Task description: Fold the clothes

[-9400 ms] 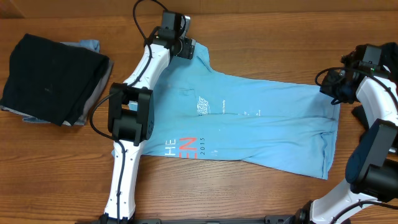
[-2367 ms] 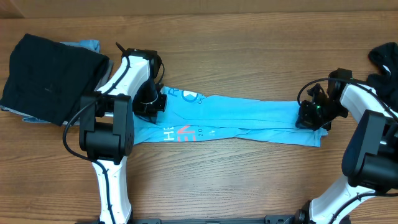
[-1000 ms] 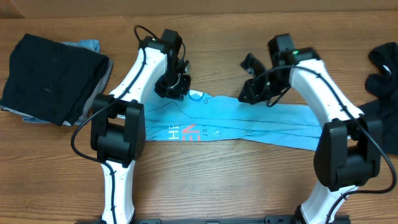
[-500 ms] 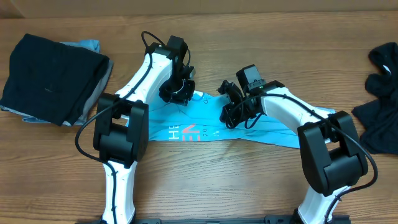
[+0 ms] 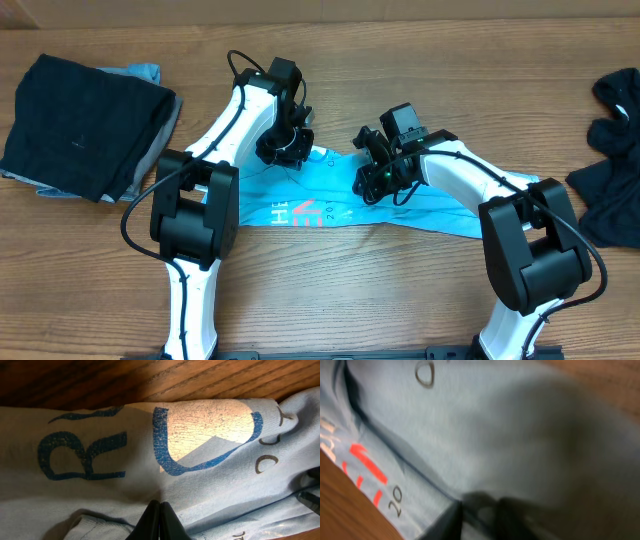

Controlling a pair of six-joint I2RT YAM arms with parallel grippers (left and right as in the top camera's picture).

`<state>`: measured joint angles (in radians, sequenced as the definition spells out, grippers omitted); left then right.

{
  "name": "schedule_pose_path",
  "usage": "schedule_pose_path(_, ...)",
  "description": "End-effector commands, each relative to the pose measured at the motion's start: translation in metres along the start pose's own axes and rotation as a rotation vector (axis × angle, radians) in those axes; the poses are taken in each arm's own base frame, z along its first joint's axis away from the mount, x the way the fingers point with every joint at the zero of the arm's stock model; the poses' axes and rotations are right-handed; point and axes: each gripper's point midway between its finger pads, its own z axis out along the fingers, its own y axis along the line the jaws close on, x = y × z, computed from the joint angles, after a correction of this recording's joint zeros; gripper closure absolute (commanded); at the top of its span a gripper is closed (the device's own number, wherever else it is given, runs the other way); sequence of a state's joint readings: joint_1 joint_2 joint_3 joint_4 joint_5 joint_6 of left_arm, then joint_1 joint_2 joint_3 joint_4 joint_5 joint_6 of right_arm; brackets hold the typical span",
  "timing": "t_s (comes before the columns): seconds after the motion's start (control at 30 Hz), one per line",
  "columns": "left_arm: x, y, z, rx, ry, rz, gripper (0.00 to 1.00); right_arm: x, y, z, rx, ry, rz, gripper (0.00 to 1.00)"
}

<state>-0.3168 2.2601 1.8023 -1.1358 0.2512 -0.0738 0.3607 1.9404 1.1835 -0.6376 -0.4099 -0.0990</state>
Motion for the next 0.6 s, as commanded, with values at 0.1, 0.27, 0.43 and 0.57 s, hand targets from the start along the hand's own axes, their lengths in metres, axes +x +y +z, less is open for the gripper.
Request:
schedule_pose_path(0.1,0.002,-0.001,0.0,0.007,0.004,0.019,0.95,0.03,0.026,-0.007,-0.145,0.113,0.072,0.86)
schedule_pose_path(0.27,0.002,0.0,0.0,0.0,0.006,0.018,0.95,0.057,0.045,-0.015,-0.241,0.229,0.144,0.87)
schedule_pose_path(0.43,0.002,0.0,0.0,0.0,0.003,0.018,0.94,0.077,0.045,-0.02,-0.222,0.313,0.187,0.87)
schedule_pose_path(0.57,0.003,0.0,0.0,0.0,0.007,0.022,0.94,0.064,0.059,-0.034,-0.295,0.272,0.132,0.92)
